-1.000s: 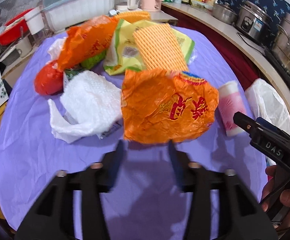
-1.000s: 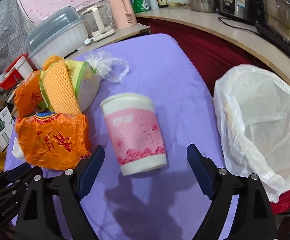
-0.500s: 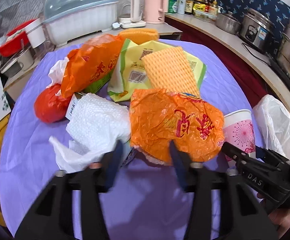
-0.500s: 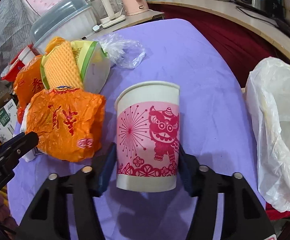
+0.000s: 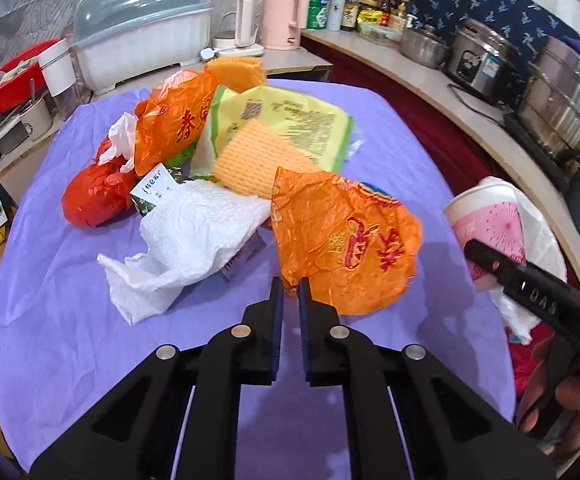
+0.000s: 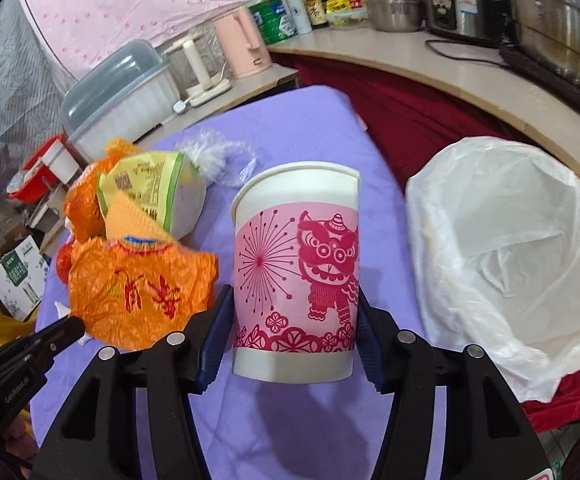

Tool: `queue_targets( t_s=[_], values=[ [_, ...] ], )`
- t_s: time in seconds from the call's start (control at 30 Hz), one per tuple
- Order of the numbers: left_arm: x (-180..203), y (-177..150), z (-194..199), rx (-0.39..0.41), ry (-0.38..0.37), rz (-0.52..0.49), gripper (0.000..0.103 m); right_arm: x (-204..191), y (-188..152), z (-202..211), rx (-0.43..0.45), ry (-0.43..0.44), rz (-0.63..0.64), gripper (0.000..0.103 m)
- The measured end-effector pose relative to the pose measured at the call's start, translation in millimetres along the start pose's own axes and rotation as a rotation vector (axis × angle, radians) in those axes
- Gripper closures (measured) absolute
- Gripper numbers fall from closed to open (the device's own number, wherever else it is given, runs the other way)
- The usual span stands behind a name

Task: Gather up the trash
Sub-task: 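Carry the orange bag and pink cup to the bin and release both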

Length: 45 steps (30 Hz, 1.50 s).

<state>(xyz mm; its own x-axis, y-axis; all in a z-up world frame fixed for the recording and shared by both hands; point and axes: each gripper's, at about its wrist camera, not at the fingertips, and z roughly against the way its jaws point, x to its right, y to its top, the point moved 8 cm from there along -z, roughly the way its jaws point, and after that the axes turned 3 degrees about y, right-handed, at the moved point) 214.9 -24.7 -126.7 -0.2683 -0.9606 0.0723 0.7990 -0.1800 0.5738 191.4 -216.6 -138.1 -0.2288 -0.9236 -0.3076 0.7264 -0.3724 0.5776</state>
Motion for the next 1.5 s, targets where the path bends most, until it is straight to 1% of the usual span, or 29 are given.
queue_targets(
  t_s=[0.2, 0.33, 0.4, 0.5, 0.67, 0.77, 0.87, 1.0, 1.07, 1.13, 1.27, 1.37, 1.4, 1.43, 1.5],
  values=[
    [25, -5, 32, 0.038, -0.023, -0.045, 0.096, 28, 7, 37, 0.061, -0.034, -0.043, 0.049],
    [54, -9, 48, 0.068, -0.018, -0.096, 0.096, 49, 4, 54, 0.079, -0.05, -0.075, 0.049],
    [67, -14, 49, 0.065, -0.02, -0.124, 0.096, 56, 0, 60, 0.079, -0.057, -0.084, 0.049],
    [85, -24, 51, 0.054, -0.043, -0.154, 0.097, 64, -5, 66, 0.082, -0.064, -0.09, 0.049],
    [114, -26, 55, 0.059, -0.07, -0.194, 0.097, 79, -8, 72, 0.086, -0.079, -0.108, 0.049],
    [127, -18, 56, 0.075, -0.079, -0.213, 0.097, 90, -5, 78, 0.101, -0.094, -0.121, 0.049],
    [141, -3, 59, 0.1, -0.1, -0.229, 0.098, 104, 0, 82, 0.118, -0.115, -0.138, 0.049],
    [171, 23, 63, 0.136, -0.146, -0.266, 0.098, 133, 3, 82, 0.128, -0.152, -0.182, 0.049],
    [184, 33, 63, 0.153, -0.158, -0.285, 0.098, 148, 4, 81, 0.127, -0.168, -0.205, 0.049],
    [204, 44, 61, 0.165, -0.181, -0.31, 0.098, 161, 4, 80, 0.123, -0.175, -0.23, 0.049],
    [241, 61, 55, 0.174, -0.224, -0.34, 0.098, 183, 8, 76, 0.117, -0.202, -0.249, 0.048],
    [270, 68, 42, 0.152, -0.264, -0.365, 0.097, 192, 9, 72, 0.112, -0.216, -0.259, 0.047],
    [275, 68, 37, 0.143, -0.268, -0.374, 0.097, 196, 10, 71, 0.118, -0.222, -0.267, 0.046],
    [281, 69, 30, 0.134, -0.258, -0.38, 0.097, 198, 10, 71, 0.12, -0.227, -0.272, 0.04],
    [291, 69, 18, 0.113, -0.257, -0.388, 0.094, 201, 11, 73, 0.133, -0.239, -0.274, 0.035]
  ],
)
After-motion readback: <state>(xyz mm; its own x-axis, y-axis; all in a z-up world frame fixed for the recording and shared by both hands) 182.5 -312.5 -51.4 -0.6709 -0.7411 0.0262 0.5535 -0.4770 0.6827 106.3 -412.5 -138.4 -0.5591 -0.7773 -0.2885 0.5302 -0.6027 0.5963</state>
